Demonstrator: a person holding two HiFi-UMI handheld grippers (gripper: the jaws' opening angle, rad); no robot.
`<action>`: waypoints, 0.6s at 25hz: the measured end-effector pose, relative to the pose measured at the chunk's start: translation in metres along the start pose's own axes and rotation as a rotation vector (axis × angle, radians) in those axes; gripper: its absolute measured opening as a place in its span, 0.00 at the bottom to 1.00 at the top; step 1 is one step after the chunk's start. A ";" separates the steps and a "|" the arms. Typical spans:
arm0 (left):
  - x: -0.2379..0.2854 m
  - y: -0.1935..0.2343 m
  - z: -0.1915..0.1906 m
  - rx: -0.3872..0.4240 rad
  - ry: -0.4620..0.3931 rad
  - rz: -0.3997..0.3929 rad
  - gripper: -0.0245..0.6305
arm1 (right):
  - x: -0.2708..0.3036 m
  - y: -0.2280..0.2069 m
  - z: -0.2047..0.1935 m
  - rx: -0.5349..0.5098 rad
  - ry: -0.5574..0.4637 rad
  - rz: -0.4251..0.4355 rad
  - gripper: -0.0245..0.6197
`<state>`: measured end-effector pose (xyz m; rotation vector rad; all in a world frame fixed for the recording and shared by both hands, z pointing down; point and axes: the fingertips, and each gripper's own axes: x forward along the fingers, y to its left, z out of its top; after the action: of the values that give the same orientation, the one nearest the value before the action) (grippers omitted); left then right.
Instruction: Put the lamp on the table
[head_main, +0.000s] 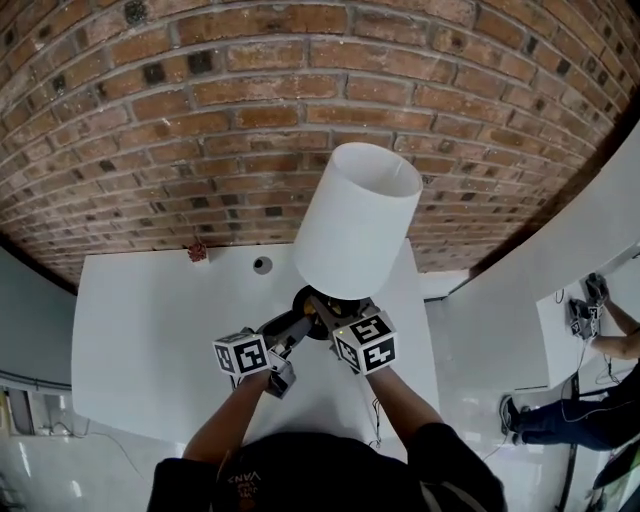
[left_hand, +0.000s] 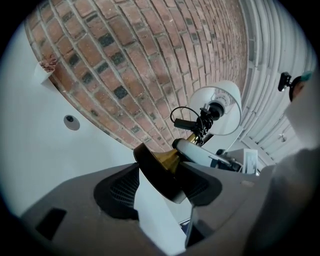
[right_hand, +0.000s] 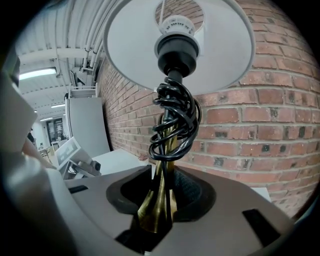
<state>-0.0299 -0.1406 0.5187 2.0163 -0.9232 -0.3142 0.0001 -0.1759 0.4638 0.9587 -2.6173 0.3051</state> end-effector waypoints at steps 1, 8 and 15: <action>0.005 0.004 0.002 0.003 0.000 0.000 0.41 | 0.004 -0.005 -0.001 -0.001 0.004 -0.001 0.23; 0.038 0.031 0.011 -0.018 -0.038 -0.042 0.42 | 0.034 -0.039 -0.010 0.014 0.014 -0.006 0.23; 0.057 0.060 0.016 0.043 -0.042 -0.019 0.44 | 0.061 -0.059 -0.021 0.021 0.007 -0.011 0.23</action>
<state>-0.0283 -0.2122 0.5643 2.0663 -0.9443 -0.3506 0.0000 -0.2498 0.5113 0.9769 -2.6061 0.3335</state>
